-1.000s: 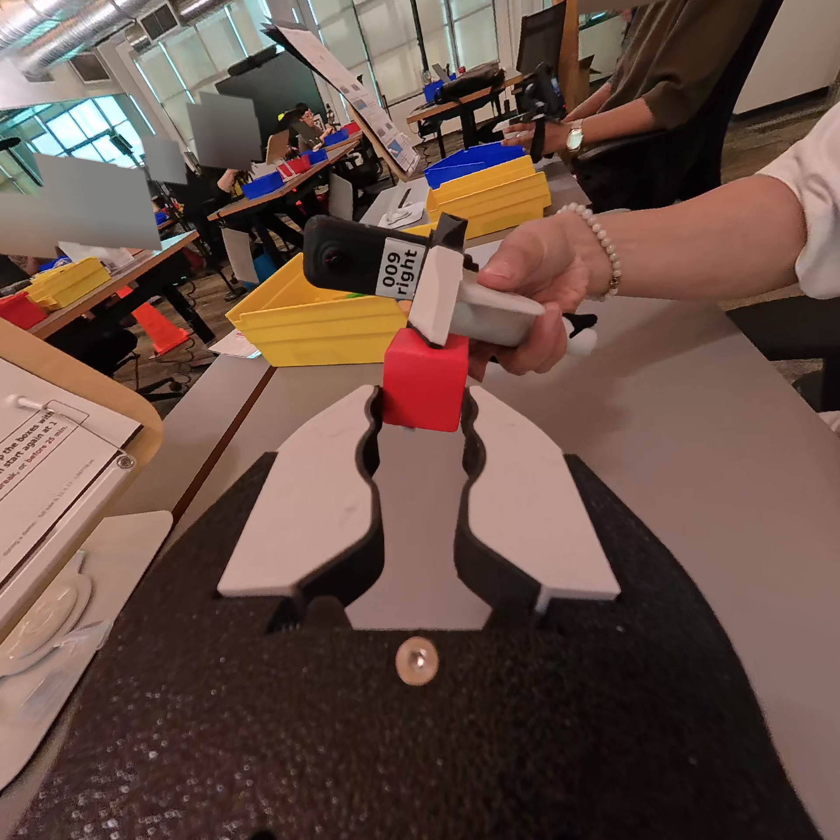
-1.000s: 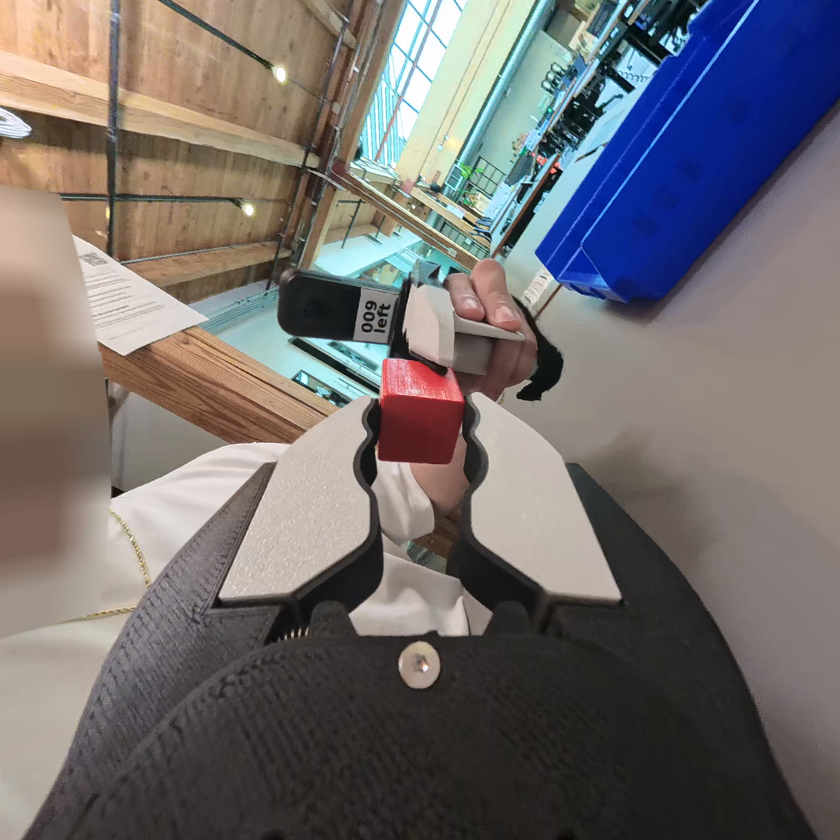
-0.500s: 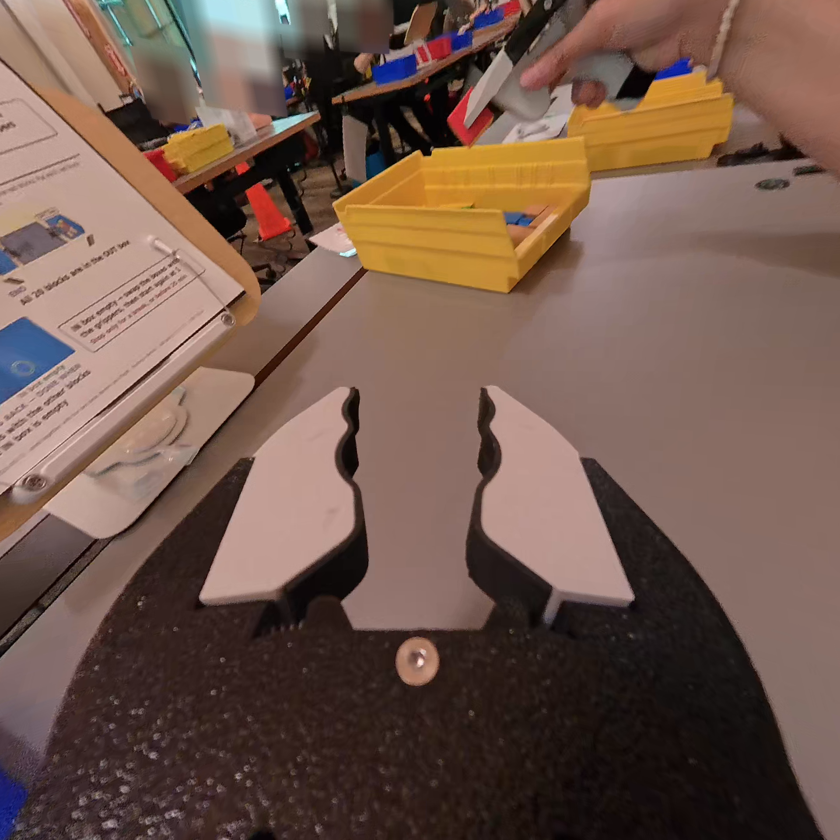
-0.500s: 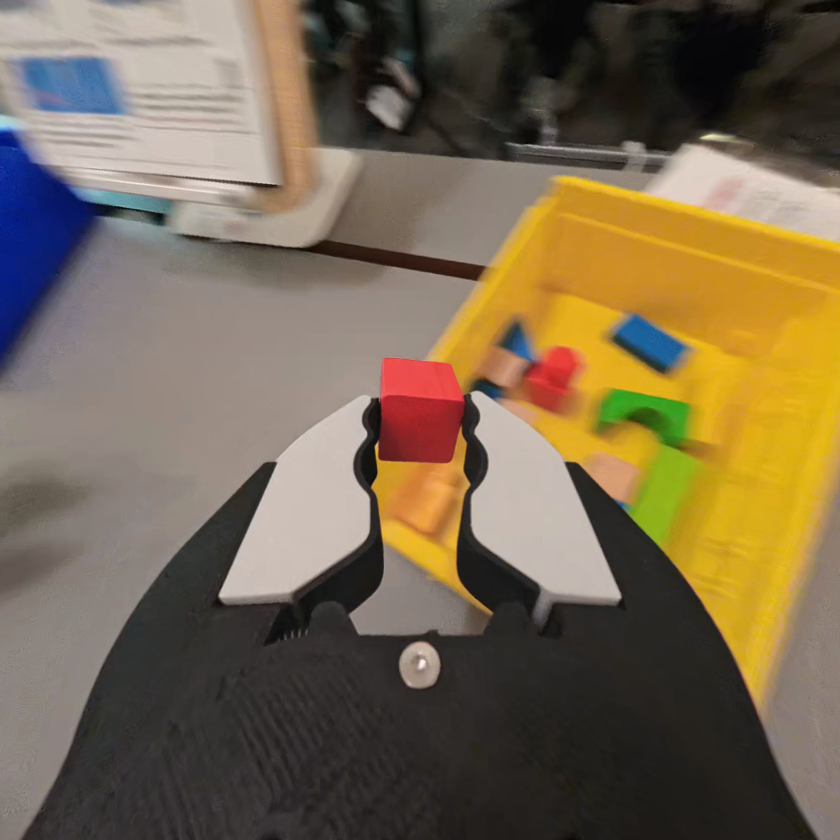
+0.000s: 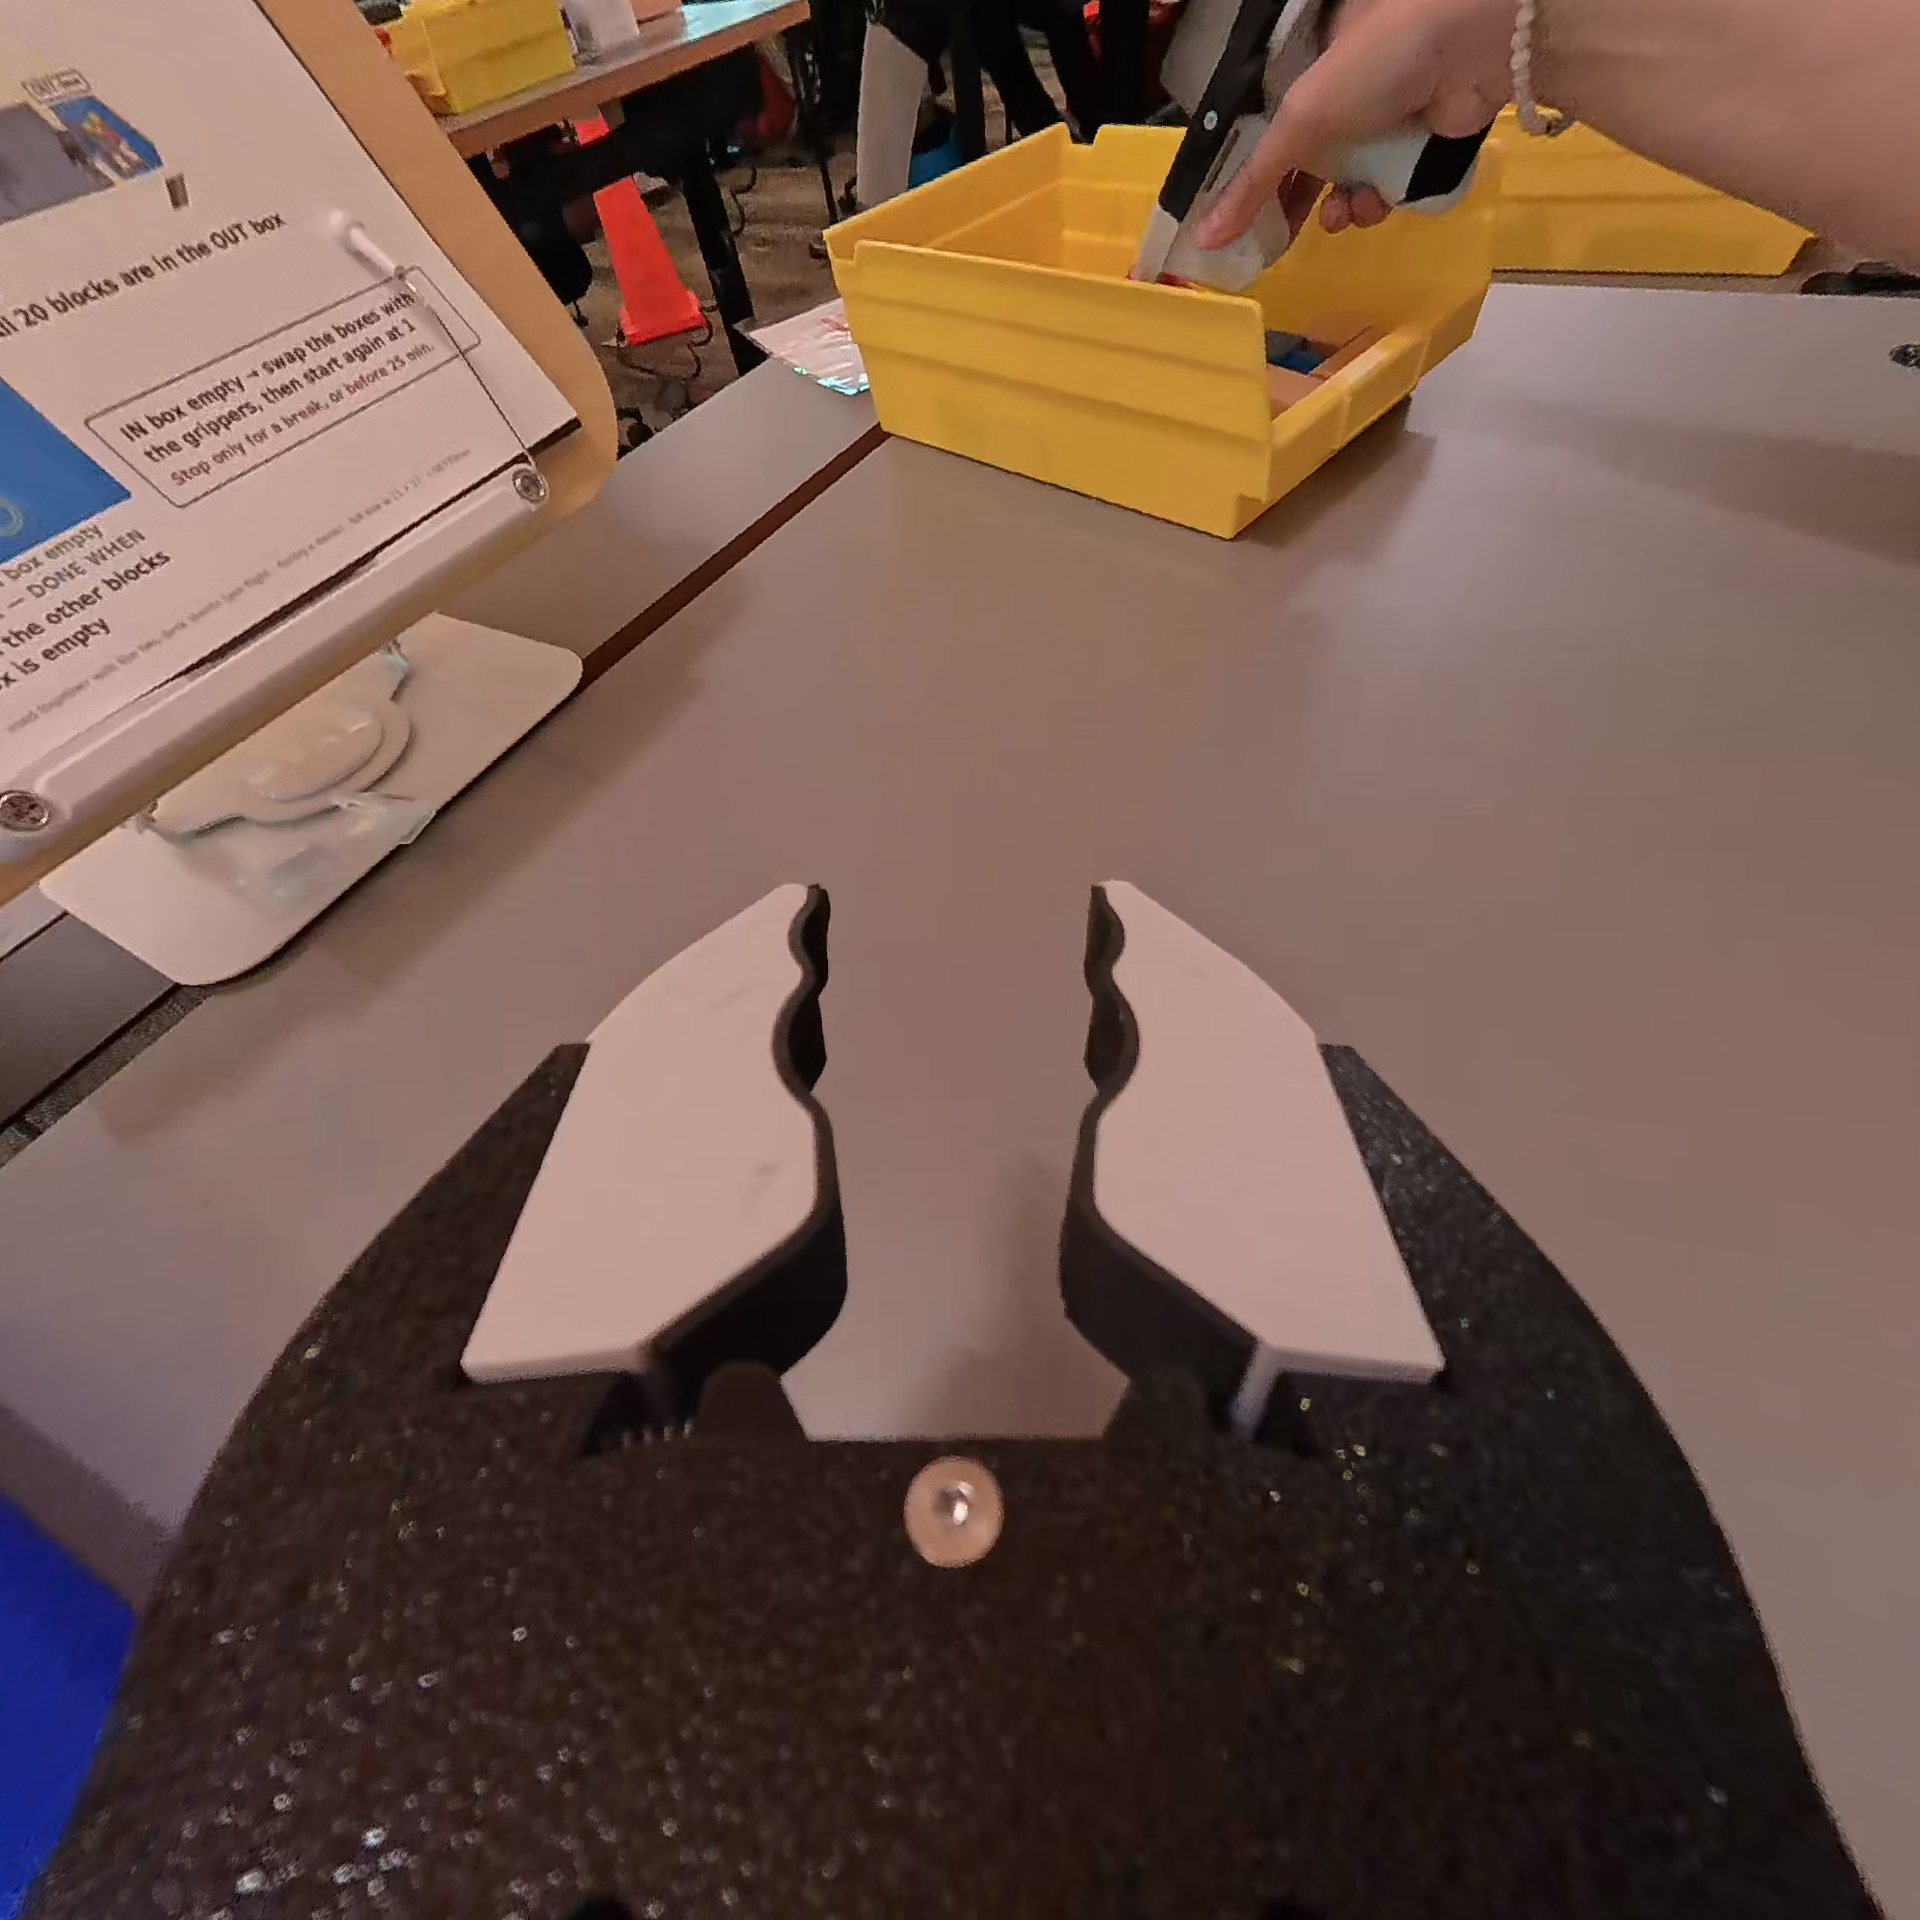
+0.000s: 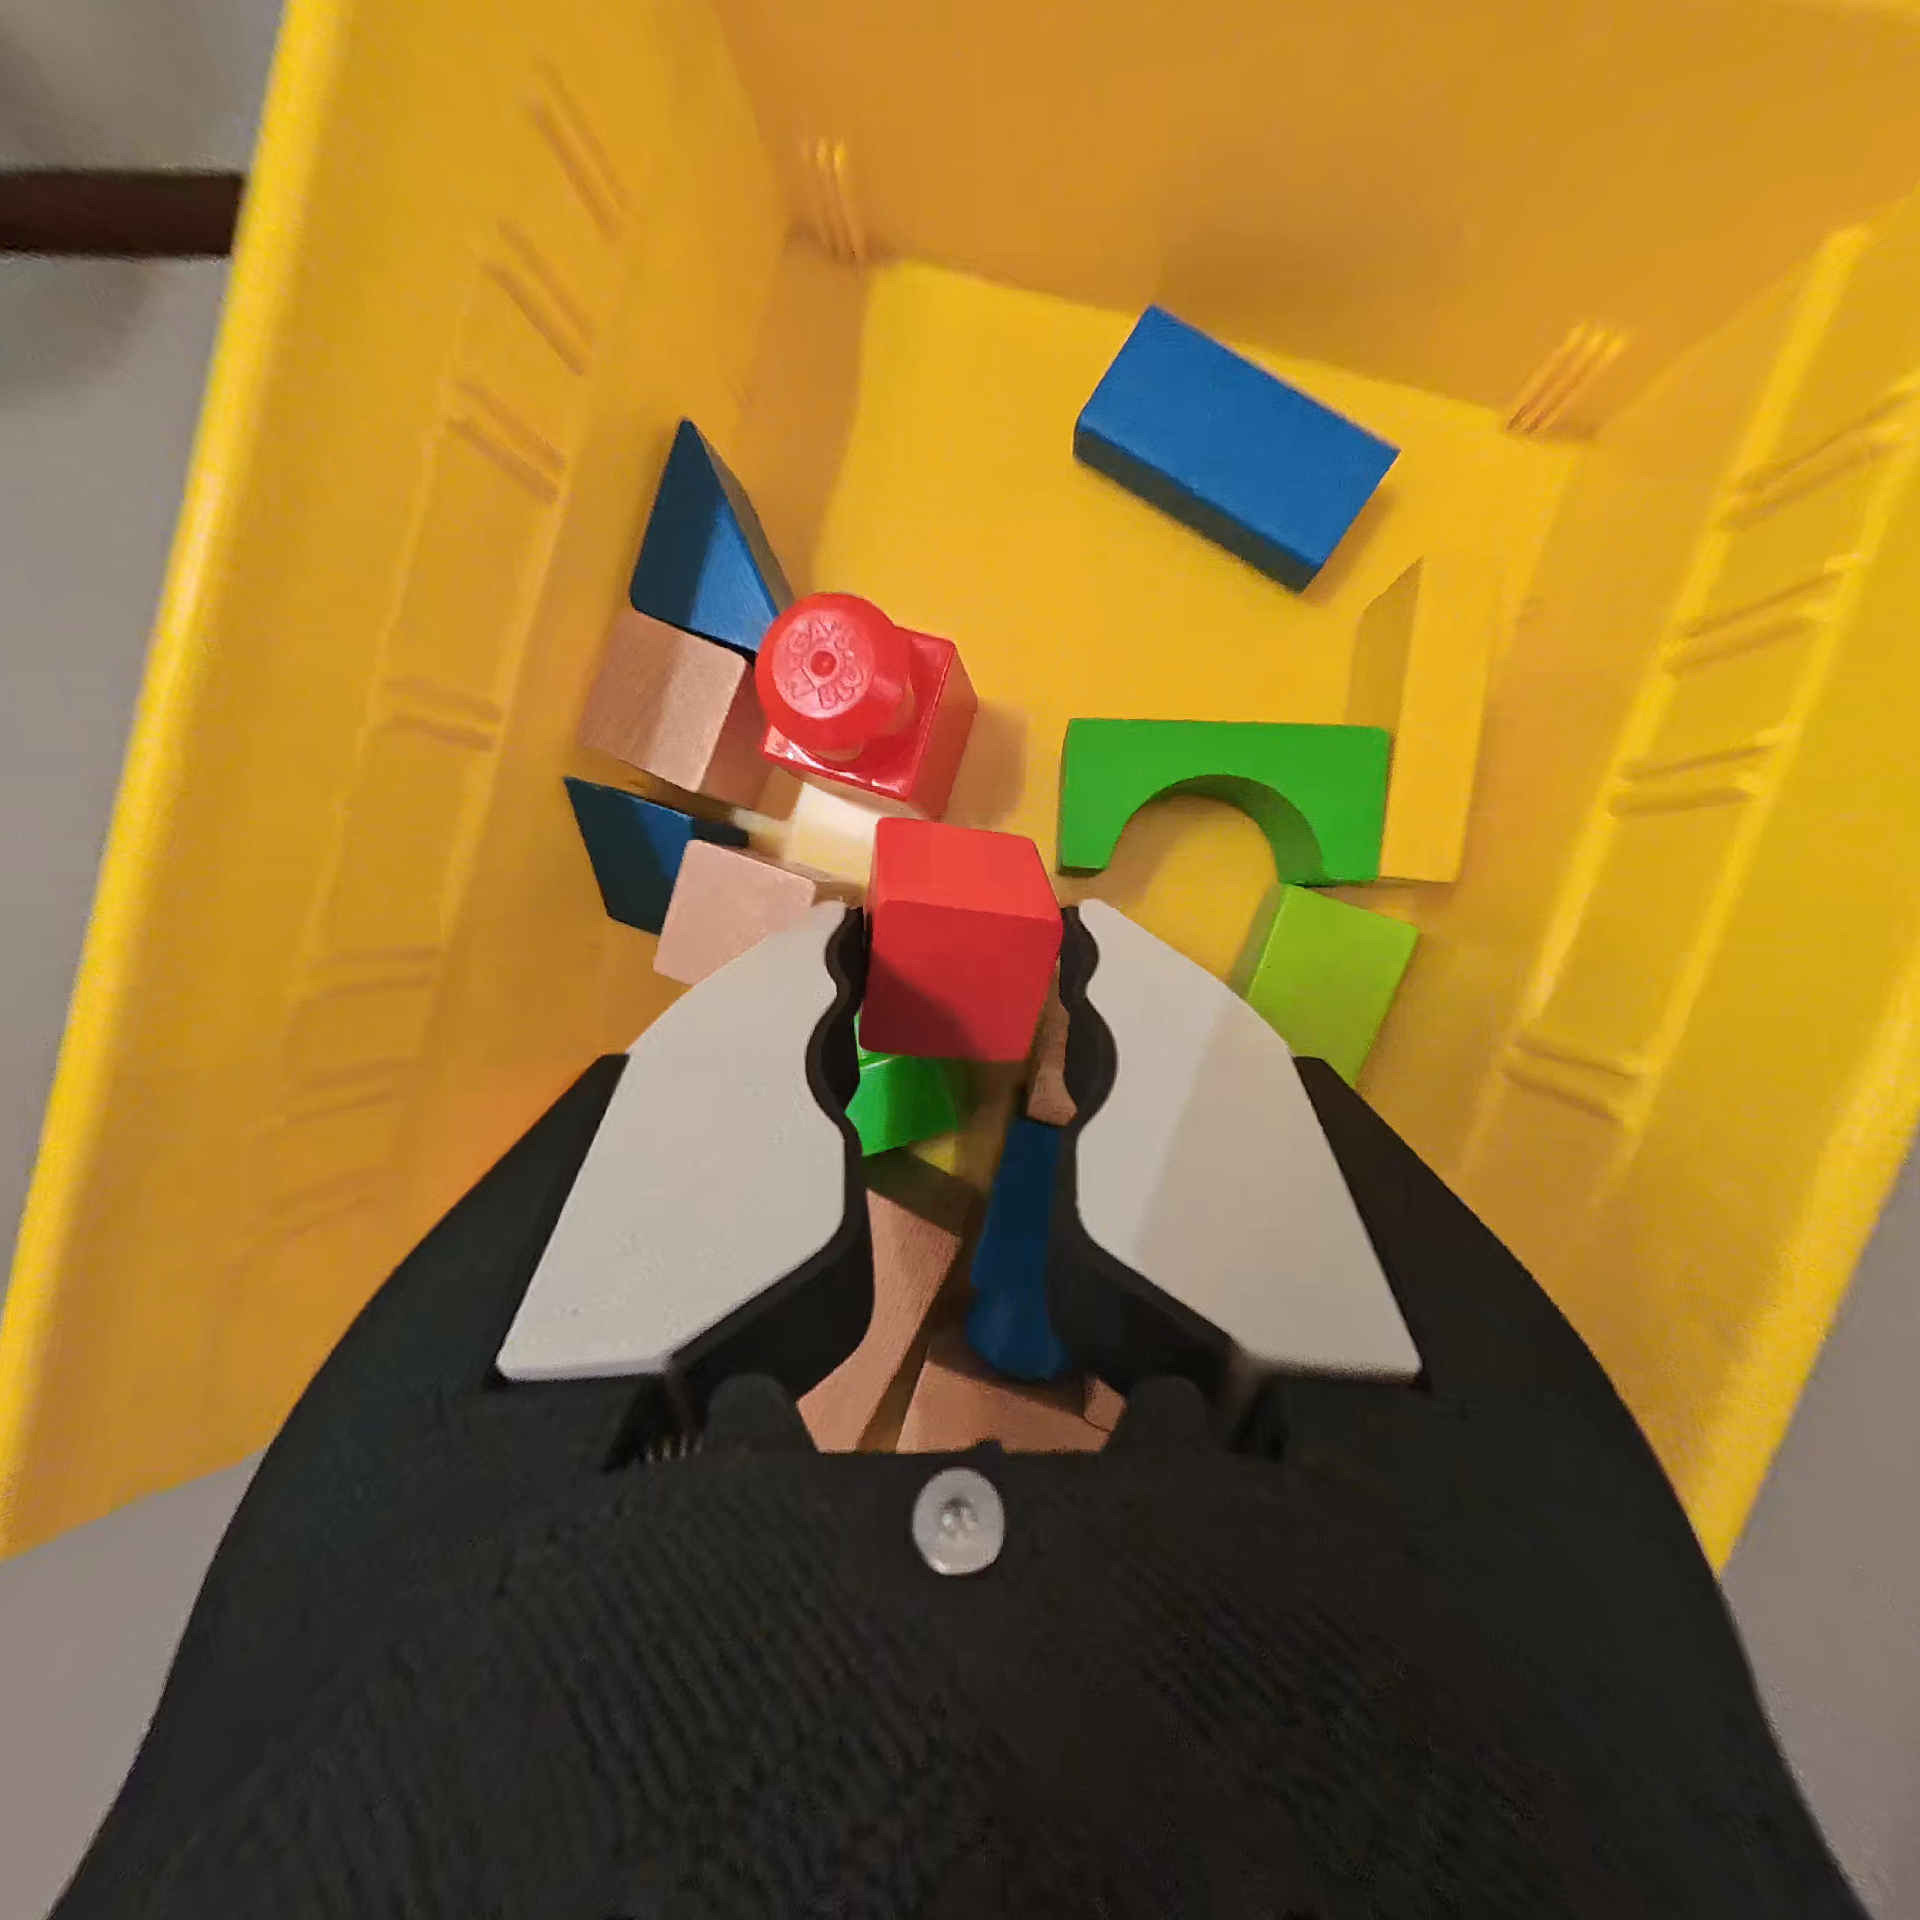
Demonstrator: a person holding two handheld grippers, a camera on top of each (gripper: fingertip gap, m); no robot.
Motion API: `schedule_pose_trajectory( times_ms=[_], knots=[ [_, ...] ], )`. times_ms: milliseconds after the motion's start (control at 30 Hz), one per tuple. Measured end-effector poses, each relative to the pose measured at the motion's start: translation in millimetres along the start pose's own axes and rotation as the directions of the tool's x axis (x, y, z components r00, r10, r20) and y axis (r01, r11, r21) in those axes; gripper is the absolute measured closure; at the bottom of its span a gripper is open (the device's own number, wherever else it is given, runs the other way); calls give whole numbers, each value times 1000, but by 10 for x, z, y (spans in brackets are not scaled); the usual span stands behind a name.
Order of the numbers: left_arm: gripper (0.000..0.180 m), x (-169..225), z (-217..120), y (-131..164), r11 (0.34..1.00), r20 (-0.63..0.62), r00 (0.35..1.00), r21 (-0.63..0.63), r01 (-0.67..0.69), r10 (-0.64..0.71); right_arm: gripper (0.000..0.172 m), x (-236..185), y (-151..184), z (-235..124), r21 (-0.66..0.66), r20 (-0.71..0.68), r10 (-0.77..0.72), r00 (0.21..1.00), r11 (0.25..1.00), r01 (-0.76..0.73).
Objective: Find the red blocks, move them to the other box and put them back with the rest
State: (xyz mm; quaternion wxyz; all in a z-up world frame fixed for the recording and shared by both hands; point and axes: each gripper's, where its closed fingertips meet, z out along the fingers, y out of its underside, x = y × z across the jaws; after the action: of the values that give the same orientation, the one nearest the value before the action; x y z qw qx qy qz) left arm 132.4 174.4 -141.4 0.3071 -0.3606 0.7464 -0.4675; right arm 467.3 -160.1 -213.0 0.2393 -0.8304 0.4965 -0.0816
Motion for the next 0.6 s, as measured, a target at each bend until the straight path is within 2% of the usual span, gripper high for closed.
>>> schedule_pose_trajectory(
  times_ms=[67, 100, 133, 300, 467, 600],
  knots=[
    [132, -22, -40, 36, 1000, 6, 1000, -8, 9, -9, 132, 16, 21, 23, -16, -16, -17, 1000, 1000, 17],
    [132, -38, -61, 57, 1000, 10, 1000, -12, 16, -16, 121, 32, -1, 5, -1, -34, -24, 999, 1000, 24],
    [131, -60, -81, 72, 1000, 16, 1000, -12, 23, -23, 113, 36, -40, -31, 26, -46, -29, 998, 999, 31],
    [131, -183, -165, 109, 996, 38, 996, 7, 86, -86, 97, -107, -249, -400, 180, -67, -81, 994, 979, 92],
    [131, -442, -359, 38, 987, 113, 981, 50, 154, -159, 93, -717, -266, -894, 367, -10, -228, 974, 905, 215],
    [134, -848, -719, -77, 962, 224, 936, 114, 250, -270, 92, -1357, -56, -1160, 491, 65, -353, 934, 825, 278]
  ],
)
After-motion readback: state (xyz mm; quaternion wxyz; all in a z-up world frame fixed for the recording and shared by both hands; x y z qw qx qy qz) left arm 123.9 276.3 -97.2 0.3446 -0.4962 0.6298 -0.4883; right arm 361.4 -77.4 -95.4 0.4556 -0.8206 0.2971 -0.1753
